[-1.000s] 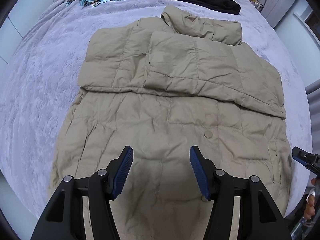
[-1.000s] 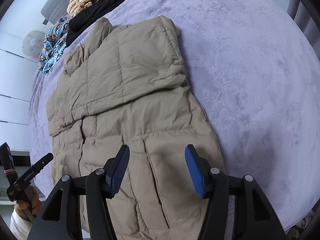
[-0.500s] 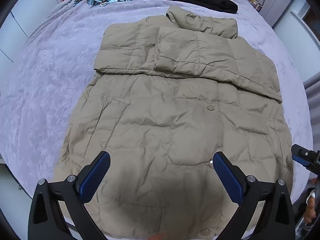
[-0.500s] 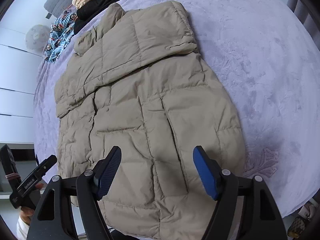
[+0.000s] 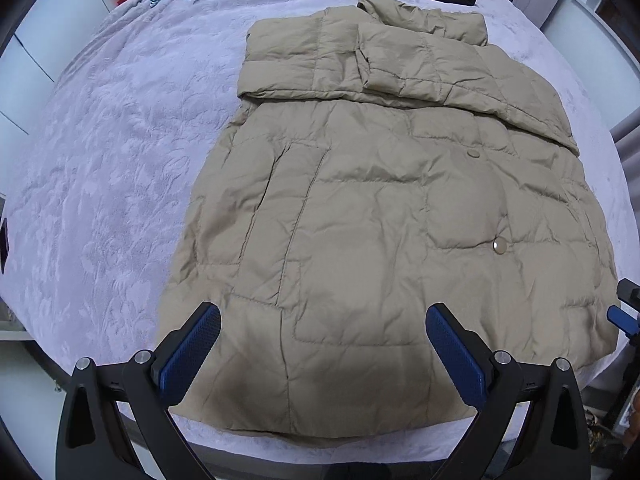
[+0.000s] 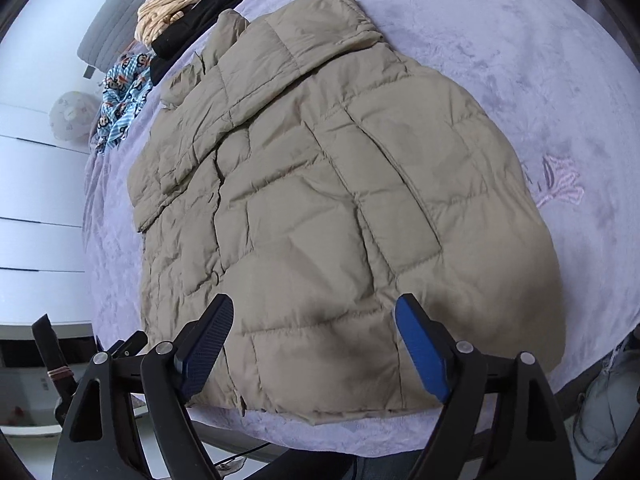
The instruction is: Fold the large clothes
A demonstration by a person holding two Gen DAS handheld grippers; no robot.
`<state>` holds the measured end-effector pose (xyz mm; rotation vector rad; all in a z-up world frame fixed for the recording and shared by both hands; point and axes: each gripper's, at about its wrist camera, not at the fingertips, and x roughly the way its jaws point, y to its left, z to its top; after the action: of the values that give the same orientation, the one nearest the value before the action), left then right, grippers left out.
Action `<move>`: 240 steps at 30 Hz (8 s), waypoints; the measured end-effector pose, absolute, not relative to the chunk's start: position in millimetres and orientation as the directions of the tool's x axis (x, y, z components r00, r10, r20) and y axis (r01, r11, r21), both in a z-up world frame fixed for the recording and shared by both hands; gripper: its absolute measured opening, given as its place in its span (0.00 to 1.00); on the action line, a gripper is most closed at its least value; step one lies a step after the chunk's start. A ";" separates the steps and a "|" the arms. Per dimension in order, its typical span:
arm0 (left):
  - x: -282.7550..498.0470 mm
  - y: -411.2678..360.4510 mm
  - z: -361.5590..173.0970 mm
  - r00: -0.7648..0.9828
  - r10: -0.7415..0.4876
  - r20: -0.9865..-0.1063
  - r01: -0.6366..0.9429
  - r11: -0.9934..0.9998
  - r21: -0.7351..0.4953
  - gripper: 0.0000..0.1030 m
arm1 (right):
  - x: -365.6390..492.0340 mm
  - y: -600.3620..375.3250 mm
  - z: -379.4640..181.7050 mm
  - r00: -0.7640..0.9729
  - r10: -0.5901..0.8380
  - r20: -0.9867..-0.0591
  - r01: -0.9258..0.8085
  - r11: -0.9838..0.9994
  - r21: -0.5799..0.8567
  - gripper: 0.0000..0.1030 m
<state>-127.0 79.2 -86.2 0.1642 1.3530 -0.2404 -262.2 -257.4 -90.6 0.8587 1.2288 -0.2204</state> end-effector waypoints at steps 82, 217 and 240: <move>76.3 104.3 21.4 0.512 -0.506 -0.694 0.044 0.823 -0.567 0.12 | -98.6 -394.7 -0.8 0.650 0.379 -0.659 0.346 0.625 0.700 0.07; 53.8 44.0 -133.4 0.205 -0.144 -0.968 0.084 0.988 -0.129 1.00 | -111.0 -316.7 -139.6 0.398 0.314 -0.862 0.605 0.617 0.503 0.92; 60.3 96.9 -158.2 0.203 -0.451 -0.869 -0.121 0.869 -0.479 1.00 | -109.7 -347.8 -175.6 0.642 0.334 -0.690 0.651 0.238 0.721 0.93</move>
<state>60.3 96.9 -158.2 -0.5050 1.3624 -0.2438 -109.7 -347.8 -175.6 1.3637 0.9143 -0.2651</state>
